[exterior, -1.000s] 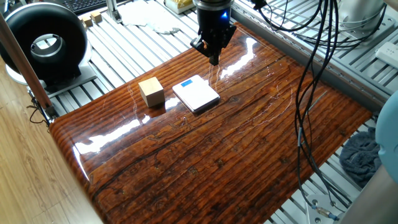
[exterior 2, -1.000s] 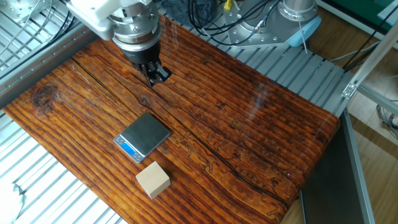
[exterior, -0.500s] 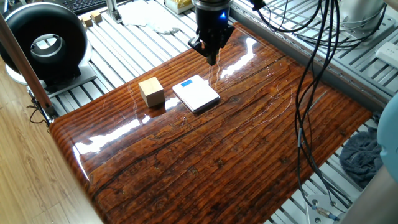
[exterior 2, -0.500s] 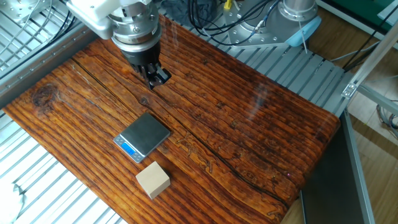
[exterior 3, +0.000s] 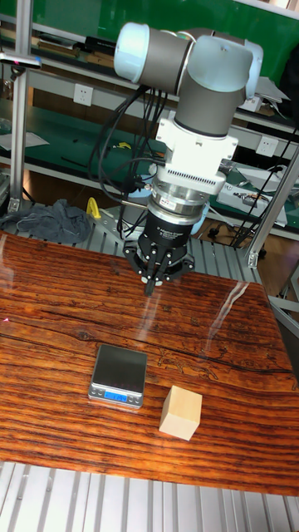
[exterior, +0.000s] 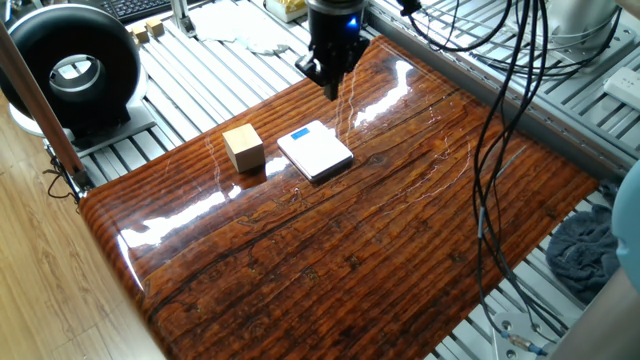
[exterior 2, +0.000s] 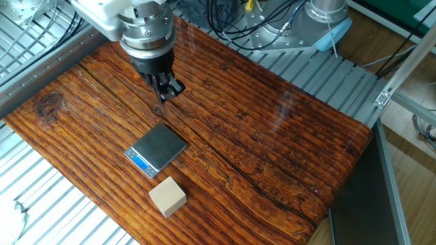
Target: Place the block on the scale
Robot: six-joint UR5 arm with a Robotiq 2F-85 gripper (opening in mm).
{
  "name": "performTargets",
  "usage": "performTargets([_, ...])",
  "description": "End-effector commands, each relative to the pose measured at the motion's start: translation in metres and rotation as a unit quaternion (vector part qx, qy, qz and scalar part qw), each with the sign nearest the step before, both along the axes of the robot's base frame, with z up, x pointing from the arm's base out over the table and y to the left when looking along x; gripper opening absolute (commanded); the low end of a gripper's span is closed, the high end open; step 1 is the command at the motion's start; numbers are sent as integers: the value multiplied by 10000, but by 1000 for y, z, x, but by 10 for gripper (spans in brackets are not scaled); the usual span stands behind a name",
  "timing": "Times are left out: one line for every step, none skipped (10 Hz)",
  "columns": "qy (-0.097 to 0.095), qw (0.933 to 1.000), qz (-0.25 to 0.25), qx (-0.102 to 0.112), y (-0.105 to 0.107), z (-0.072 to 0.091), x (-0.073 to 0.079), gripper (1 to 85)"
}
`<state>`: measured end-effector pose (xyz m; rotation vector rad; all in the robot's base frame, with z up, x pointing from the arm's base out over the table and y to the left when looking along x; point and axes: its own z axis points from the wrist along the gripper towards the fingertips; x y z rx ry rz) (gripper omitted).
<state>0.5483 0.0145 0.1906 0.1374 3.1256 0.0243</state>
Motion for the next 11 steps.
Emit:
performTargets([-280,9990,-270,217,13,2,17,10])
performTargets([-351,9982,-418,249,21,2,25,10])
performTargets([-352,9972,-595,273,30,-1,31,10])
performTargets([-333,9963,-747,272,39,-5,35,10])
performTargets([-325,9952,-897,225,43,-10,39,13])
performTargets([-300,9944,-988,220,48,-16,41,10])
performTargets([-323,9950,-913,241,51,-21,42,10])
performTargets([-327,9962,-776,235,53,-25,42,10])
performTargets([-413,9970,-637,149,54,-24,44,10])
performTargets([-505,9967,-623,154,59,-25,47,10])
performTargets([-538,9962,-673,98,58,-27,48,10])
